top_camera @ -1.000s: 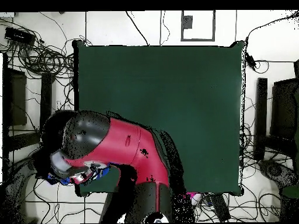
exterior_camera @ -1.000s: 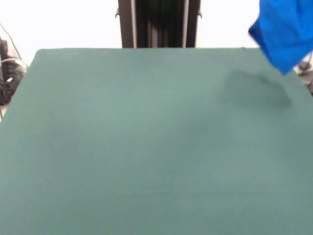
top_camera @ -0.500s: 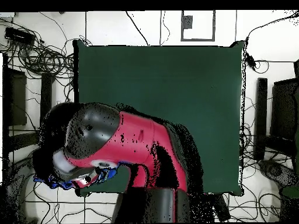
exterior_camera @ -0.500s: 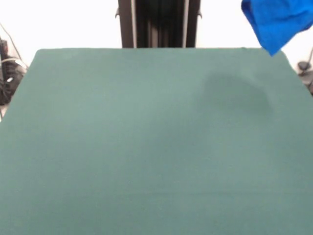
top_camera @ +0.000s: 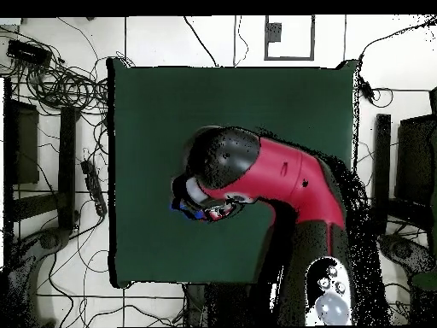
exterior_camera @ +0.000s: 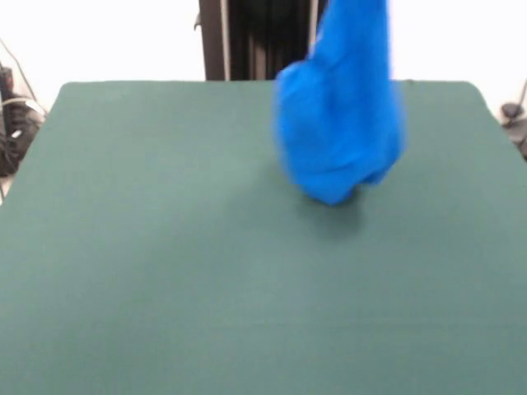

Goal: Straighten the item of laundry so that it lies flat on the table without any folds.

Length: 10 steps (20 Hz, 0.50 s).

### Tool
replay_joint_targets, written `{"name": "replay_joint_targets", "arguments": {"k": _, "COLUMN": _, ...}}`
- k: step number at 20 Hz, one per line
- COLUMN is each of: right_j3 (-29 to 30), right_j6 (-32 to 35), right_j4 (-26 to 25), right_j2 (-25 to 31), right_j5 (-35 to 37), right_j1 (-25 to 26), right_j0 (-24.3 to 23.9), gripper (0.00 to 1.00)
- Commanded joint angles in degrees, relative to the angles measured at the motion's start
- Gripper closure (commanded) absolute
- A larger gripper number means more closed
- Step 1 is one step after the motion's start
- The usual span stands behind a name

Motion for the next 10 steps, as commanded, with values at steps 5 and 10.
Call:
{"name": "replay_joint_targets", "arguments": {"k": 5, "right_j3": -6.69, "right_j6": -15.06, "right_j4": -15.05, "right_j2": 9.98, "right_j5": -15.81, "right_j1": 12.92, "right_j0": -2.73, "gripper": 1.0}}
{"name": "replay_joint_targets", "arguments": {"k": 10, "right_j3": -12.52, "right_j6": -19.54, "right_j4": -25.26, "right_j2": 9.38, "right_j5": -23.44, "right_j1": 14.61, "right_j0": -5.91, "gripper": 1.0}}
